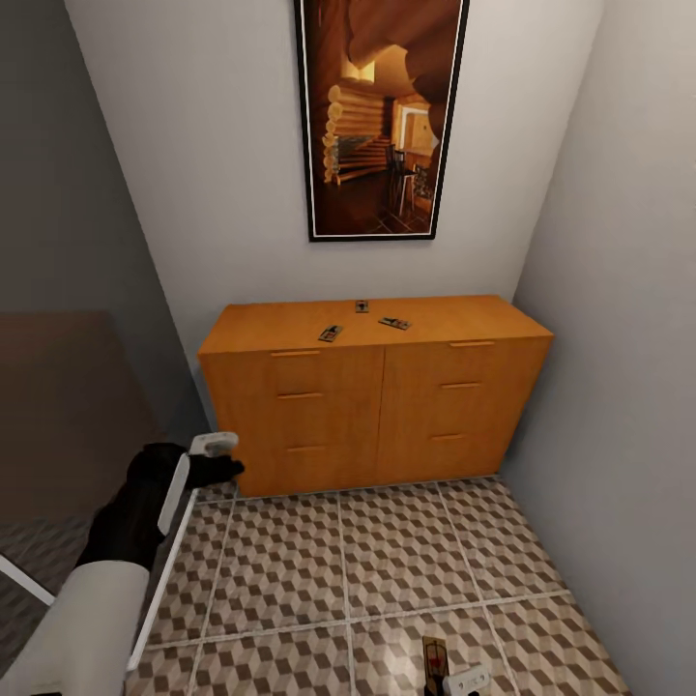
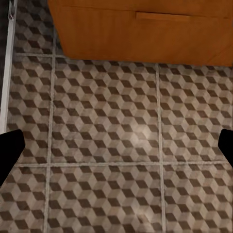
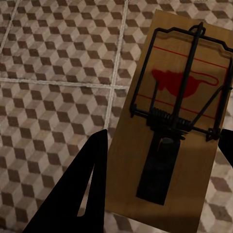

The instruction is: Take the four mousetraps from the cabinet in the bathroom and place them on the bathroom floor. Make sure all four end up on the same floor surface, and ensure that at least two of them are either under or directly next to the same bathroom sink.

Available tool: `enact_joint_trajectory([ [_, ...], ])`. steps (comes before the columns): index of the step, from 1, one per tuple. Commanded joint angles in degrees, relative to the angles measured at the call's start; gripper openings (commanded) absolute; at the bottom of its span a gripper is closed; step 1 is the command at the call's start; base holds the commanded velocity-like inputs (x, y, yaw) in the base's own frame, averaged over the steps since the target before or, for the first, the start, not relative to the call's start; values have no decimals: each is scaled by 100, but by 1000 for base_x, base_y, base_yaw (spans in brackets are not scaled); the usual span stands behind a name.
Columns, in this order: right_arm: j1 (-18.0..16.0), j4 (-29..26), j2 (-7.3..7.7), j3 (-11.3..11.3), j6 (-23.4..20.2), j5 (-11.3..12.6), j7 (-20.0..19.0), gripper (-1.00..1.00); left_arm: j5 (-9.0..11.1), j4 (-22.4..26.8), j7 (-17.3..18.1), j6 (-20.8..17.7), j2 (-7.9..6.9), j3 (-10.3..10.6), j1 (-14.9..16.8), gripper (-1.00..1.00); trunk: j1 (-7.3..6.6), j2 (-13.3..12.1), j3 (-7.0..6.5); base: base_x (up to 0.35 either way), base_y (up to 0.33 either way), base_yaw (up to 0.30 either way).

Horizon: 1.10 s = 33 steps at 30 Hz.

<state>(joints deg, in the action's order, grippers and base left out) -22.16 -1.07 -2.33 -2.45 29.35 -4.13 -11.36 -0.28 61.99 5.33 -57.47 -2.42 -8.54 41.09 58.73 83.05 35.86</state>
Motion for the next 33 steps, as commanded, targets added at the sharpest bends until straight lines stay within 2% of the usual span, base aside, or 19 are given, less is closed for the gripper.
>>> enact_joint_trajectory([
  [1,-5,4,-1,-19,19,-18,2,-100,-63,-198,26,-26,4,-8,203,100,0,3,6,0,0,0],
  [3,-5,4,-3,-19,19,-18,2,-100,-132,-398,23,-28,34,-8,447,100,0,3,6,0,0,0],
  [5,-4,3,-3,-19,19,-19,2,-100,-187,-541,22,-29,152,-7,607,100,0,3,6,0,0,0],
  [7,-6,2,-2,-19,19,-18,2,-100,-274,-644,27,-33,416,21,712,100,0,3,6,0,0,0],
  [8,-2,2,1,-19,17,-19,2,-100,-354,-696,28,-39,554,151,746,100,0,3,6,0,0,0],
  [11,-3,2,10,-13,12,-23,2,-100,-434,-692,33,-59,661,753,770,100,0,3,6,0,0,0],
  [13,-3,2,11,-15,11,-23,2,-100,-449,-603,36,-65,674,1029,774,100,0,3,6,0,0,0],
  [16,-6,2,13,-11,7,-22,2,-100,-452,-276,45,-85,625,1292,777,100,0,3,6,0,0,0],
  [22,-2,2,13,-14,-6,-24,2,-100,-448,0,62,-105,520,1384,778,100,0,3,6,0,0,0],
  [33,-6,2,13,-16,-8,-23,2,-100,-444,109,71,-113,472,1390,778,100,0,3,9,0,0,0],
])
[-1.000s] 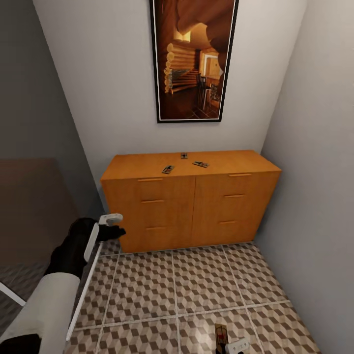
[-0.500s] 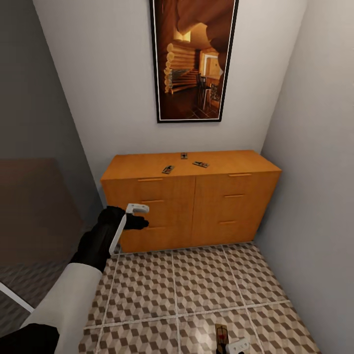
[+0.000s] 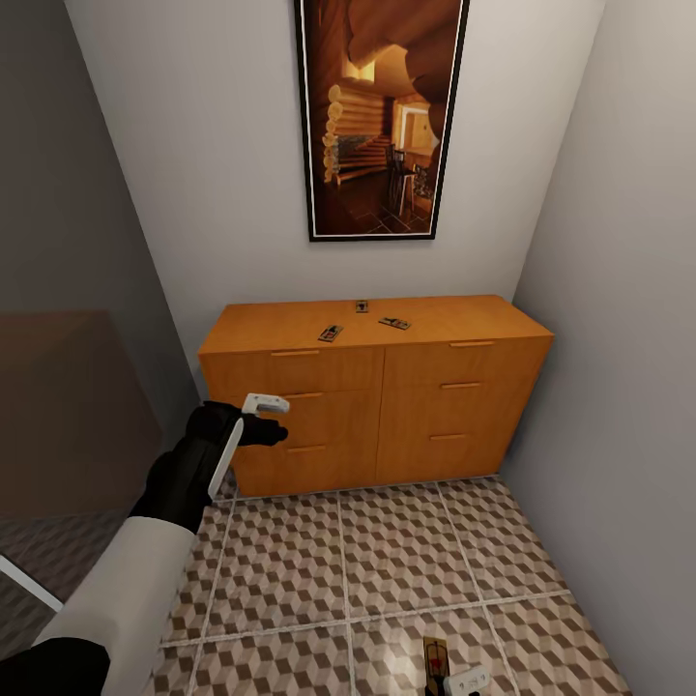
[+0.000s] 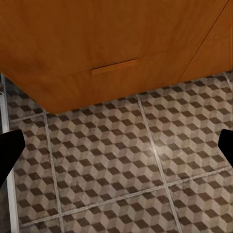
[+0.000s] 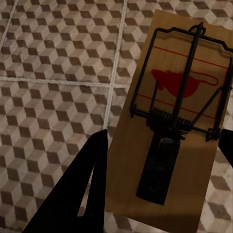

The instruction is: Take the four mousetraps from the cabinet in the bathroom and place them on the bathroom floor. Make sure all four end up on the same floor surface, and ensure that at least two of them are either under or directly next to the same bathroom sink.

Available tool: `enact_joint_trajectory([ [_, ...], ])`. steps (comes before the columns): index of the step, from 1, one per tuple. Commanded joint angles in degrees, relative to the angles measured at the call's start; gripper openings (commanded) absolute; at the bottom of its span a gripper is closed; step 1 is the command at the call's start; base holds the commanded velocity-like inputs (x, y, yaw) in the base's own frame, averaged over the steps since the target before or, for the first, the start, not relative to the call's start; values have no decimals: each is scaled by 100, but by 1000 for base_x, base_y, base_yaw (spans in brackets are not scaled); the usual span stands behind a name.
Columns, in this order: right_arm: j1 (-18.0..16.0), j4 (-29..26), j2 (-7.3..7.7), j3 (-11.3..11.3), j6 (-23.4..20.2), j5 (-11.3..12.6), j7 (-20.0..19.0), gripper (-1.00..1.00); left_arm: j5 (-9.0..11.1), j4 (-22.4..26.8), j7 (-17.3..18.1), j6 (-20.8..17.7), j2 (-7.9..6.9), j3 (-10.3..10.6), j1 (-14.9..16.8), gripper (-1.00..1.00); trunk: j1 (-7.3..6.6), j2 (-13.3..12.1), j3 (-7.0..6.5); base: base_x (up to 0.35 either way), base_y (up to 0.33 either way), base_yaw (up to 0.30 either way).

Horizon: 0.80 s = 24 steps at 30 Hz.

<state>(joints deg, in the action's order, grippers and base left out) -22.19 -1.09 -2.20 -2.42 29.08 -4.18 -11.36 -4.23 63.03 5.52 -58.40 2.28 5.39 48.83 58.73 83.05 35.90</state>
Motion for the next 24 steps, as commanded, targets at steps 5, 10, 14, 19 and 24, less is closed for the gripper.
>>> enact_joint_trajectory([
  [5,-3,4,1,-20,19,-19,2,-100,-44,42,54,-22,0,-3,4,100,0,3,15,0,0,0],
  [10,-2,4,1,-21,19,-18,6,-100,-39,119,54,-23,0,-3,4,100,0,3,18,0,0,0],
  [14,-3,4,1,-17,19,-21,15,-100,-35,266,54,-23,0,-3,4,100,0,3,19,0,0,0],
  [19,-1,4,-1,-20,19,-21,19,-100,-20,434,66,-32,15,-9,4,100,0,3,19,0,0,0],
  [24,2,4,-6,-22,13,-21,20,-100,-2,462,71,-42,79,-43,5,100,0,3,19,0,0,0],
])
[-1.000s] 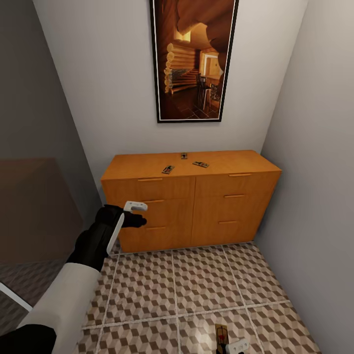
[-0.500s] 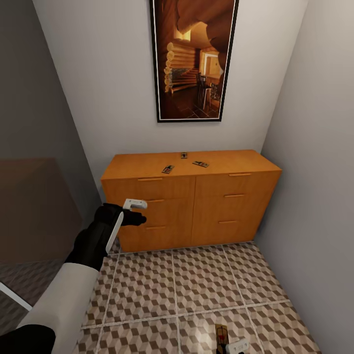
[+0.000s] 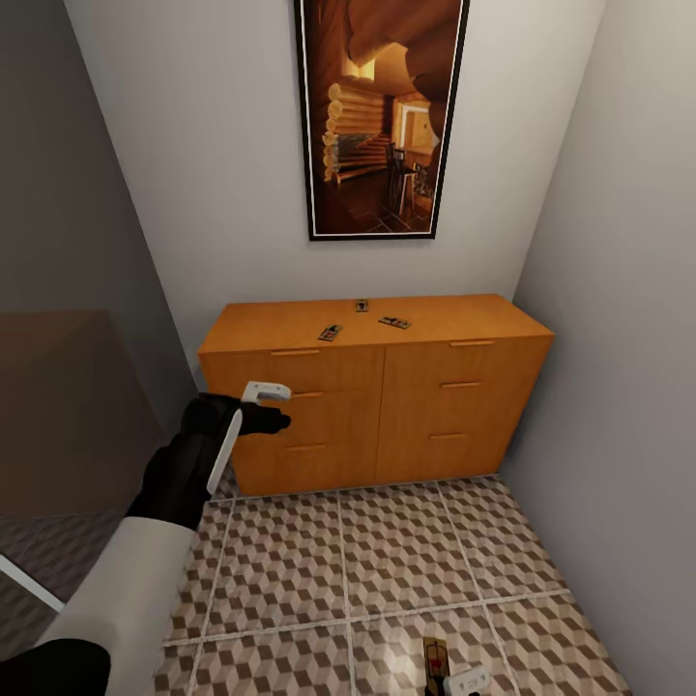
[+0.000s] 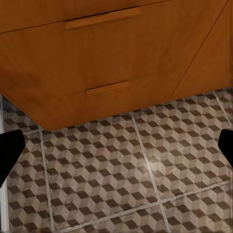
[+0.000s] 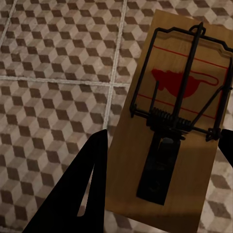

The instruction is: Take the four mousetraps from the cabinet in the bathroom and place them on the bathroom floor. Make sure all four end up on the same floor surface, and ensure that at least two of them are either under or directly next to the same bathroom sink.

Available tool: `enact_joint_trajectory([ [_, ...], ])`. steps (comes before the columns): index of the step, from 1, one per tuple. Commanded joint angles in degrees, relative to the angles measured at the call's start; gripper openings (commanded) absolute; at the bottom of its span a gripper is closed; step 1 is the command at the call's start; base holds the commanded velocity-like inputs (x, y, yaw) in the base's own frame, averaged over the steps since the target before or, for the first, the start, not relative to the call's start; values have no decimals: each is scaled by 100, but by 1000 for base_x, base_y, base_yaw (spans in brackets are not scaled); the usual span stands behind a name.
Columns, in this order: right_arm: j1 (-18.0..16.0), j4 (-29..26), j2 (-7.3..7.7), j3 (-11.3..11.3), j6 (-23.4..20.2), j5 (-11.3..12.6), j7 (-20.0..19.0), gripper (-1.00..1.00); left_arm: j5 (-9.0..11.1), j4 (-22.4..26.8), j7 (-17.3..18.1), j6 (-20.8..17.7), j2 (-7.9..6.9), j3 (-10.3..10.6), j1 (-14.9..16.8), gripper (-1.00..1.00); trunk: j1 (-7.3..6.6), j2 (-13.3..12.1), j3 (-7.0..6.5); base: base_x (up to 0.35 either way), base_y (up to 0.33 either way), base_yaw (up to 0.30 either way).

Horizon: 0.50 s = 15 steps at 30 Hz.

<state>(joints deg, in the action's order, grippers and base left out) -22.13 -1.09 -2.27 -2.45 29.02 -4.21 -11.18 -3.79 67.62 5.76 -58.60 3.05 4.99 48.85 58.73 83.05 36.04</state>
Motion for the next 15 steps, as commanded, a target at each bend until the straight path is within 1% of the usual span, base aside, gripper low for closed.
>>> enact_joint_trajectory([
  [1,-5,4,0,-19,18,-16,2,-100,-46,-33,48,-25,11,-8,5,100,0,3,5,0,0,0],
  [5,-7,4,-1,-19,16,-17,2,-100,-44,-232,48,-34,58,-20,9,100,0,3,5,0,0,0],
  [12,-6,4,-6,-19,14,-17,2,-100,-51,-422,48,-37,105,-25,29,100,0,3,5,0,0,0],
  [15,-5,4,-14,-19,9,-17,2,-100,-63,-521,42,-31,79,-31,156,100,0,3,5,0,0,0],
])
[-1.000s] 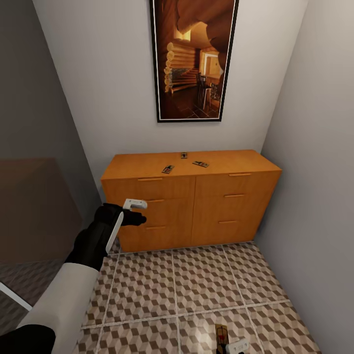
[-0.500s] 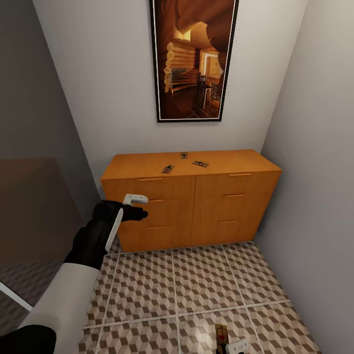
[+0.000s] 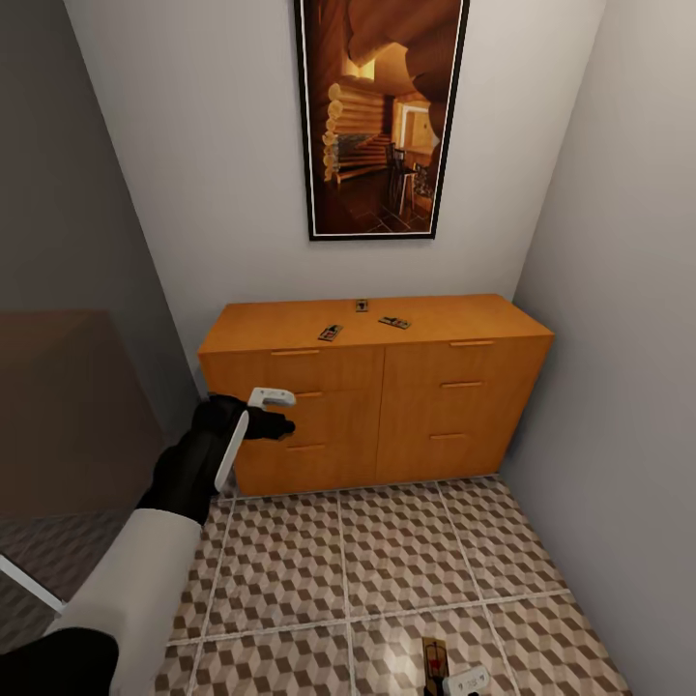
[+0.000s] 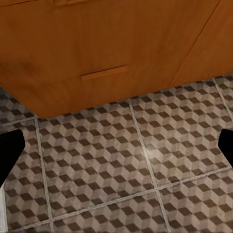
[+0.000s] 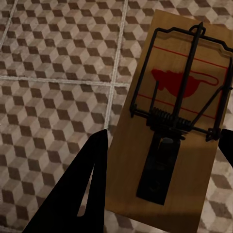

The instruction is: Take the four mousetraps from the cabinet in the bathroom and place them on the bathroom floor. Make sure all four end up on the same floor surface, and ensure that at least two of them are either under or directly next to the same bathroom sink.

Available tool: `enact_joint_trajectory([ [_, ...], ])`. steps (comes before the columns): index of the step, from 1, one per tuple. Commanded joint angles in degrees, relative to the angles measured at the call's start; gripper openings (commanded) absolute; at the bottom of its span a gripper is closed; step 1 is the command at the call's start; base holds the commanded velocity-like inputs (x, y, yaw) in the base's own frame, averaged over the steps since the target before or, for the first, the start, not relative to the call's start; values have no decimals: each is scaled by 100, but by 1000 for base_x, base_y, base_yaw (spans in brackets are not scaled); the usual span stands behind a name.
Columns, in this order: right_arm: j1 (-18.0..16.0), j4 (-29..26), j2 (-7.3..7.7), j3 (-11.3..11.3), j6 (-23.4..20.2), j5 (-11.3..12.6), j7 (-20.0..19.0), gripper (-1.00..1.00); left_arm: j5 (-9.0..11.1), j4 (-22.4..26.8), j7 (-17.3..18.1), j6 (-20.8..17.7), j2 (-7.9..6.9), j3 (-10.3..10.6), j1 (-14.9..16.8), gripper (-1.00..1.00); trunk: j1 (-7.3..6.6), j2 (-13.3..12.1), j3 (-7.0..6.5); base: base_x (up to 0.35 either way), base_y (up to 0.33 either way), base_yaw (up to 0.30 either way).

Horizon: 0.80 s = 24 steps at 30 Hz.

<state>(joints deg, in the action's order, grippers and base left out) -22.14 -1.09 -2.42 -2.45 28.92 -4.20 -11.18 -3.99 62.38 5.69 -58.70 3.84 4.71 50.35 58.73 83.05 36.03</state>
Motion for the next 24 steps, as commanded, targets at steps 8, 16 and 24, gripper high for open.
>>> enact_joint_trajectory([
  [8,-6,6,-12,-18,10,-15,2,-100,-49,-975,43,2,-468,-356,986,100,0,3,5,0,0,0],
  [16,-5,7,-20,-18,8,-18,2,-100,-49,-1930,38,14,-671,-450,1901,100,0,3,5,0,0,0],
  [24,-4,7,-23,-18,8,-13,2,-100,-66,-3554,29,38,-208,-454,2058,100,0,3,5,0,0,0],
])
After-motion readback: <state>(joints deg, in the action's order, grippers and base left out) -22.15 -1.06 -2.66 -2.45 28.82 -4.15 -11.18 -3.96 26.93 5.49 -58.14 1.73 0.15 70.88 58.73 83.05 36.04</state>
